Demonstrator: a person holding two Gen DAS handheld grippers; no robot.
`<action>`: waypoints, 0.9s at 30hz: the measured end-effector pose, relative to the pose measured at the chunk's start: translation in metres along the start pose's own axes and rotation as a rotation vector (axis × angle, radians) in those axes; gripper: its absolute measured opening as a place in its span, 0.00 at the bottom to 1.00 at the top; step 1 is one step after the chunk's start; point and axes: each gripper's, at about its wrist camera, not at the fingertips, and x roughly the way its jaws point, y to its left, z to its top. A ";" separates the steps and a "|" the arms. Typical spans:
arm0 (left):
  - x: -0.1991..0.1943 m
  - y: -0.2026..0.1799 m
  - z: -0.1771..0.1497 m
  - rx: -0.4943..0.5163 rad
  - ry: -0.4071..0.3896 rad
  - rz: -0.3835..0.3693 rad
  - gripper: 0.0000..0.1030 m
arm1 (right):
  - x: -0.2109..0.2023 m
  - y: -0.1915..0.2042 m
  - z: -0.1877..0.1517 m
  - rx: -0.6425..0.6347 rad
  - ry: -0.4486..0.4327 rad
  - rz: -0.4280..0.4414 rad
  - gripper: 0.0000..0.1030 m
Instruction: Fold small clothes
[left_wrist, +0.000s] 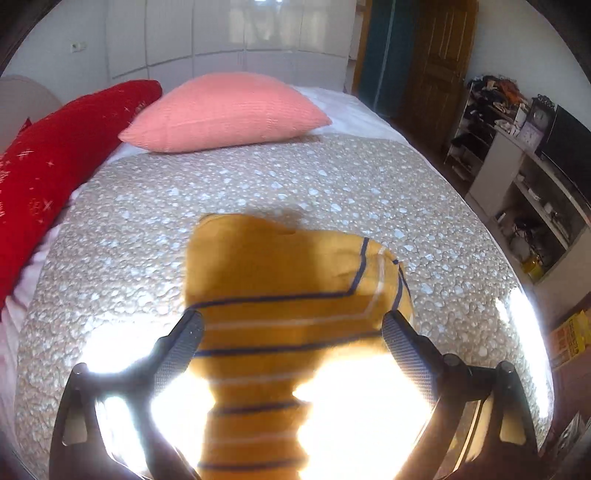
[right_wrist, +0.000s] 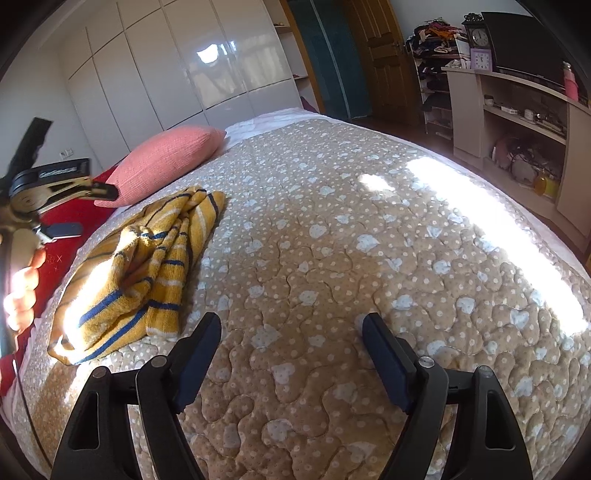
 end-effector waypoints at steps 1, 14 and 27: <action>-0.012 0.004 -0.012 0.009 -0.032 0.031 0.94 | 0.000 0.001 0.000 -0.005 0.002 -0.003 0.82; -0.128 0.061 -0.144 0.035 -0.118 0.195 0.94 | 0.000 0.011 -0.009 -0.071 -0.027 -0.081 0.83; -0.255 0.084 -0.182 0.001 -0.429 0.244 1.00 | -0.060 0.068 -0.012 -0.277 -0.037 -0.097 0.83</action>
